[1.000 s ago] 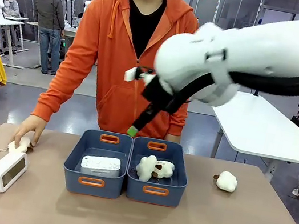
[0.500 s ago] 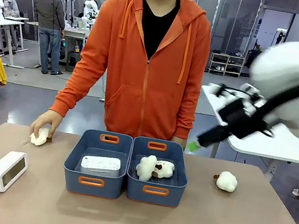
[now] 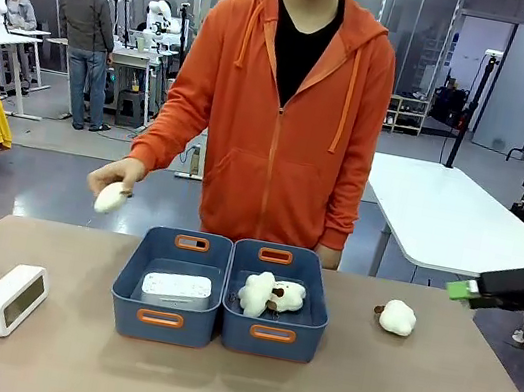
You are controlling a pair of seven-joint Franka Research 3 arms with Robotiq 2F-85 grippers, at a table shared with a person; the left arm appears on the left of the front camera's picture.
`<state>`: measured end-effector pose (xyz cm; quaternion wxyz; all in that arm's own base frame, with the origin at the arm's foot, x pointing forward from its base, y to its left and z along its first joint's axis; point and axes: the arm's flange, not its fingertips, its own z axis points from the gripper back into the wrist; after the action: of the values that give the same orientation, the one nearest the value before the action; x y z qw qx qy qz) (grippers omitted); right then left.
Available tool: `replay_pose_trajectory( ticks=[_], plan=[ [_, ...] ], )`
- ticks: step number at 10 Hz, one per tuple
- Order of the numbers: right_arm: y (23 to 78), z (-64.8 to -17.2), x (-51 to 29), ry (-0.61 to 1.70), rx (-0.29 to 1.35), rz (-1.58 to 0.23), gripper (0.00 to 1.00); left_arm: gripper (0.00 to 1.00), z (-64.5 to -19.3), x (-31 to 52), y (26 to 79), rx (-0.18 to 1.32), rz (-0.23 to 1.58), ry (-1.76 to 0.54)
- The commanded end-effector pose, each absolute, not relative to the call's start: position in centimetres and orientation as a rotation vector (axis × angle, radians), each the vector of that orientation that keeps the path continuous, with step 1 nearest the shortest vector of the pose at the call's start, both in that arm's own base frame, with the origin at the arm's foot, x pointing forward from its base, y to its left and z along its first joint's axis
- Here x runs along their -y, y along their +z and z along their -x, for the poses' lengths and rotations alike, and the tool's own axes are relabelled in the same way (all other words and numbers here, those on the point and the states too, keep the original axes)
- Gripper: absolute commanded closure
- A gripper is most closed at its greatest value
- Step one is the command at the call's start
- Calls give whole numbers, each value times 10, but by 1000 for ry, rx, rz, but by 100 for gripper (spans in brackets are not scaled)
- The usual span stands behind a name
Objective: Sort the digital clocks into the basket.
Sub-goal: Pick up the Digital clock from the table and place it into the empty Plastic storage basket.
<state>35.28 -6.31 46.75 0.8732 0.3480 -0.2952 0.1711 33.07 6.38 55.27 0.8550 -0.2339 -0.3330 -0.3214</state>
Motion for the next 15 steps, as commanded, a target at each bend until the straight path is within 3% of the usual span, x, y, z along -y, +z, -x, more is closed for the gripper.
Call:
replay_pose_trajectory(
  ticks=[1,4,8,9,12,15],
  plan=[
    [461,-340,62,299,603,-748,0,0,-332,-65,553,708,511,-697],
    [466,-350,73,328,618,-729,0,0,-333,-43,546,648,432,-591],
    [466,-350,73,328,618,-729,0,0,-364,-10,477,502,85,-487],
    [466,-350,73,328,618,-729,0,0,-380,-6,456,527,-37,-464],
    [466,-350,73,328,618,-729,0,0,-411,1,400,495,-52,-289],
    [466,-350,73,328,618,-729,0,0,-404,4,369,361,14,-272]
  ],
)
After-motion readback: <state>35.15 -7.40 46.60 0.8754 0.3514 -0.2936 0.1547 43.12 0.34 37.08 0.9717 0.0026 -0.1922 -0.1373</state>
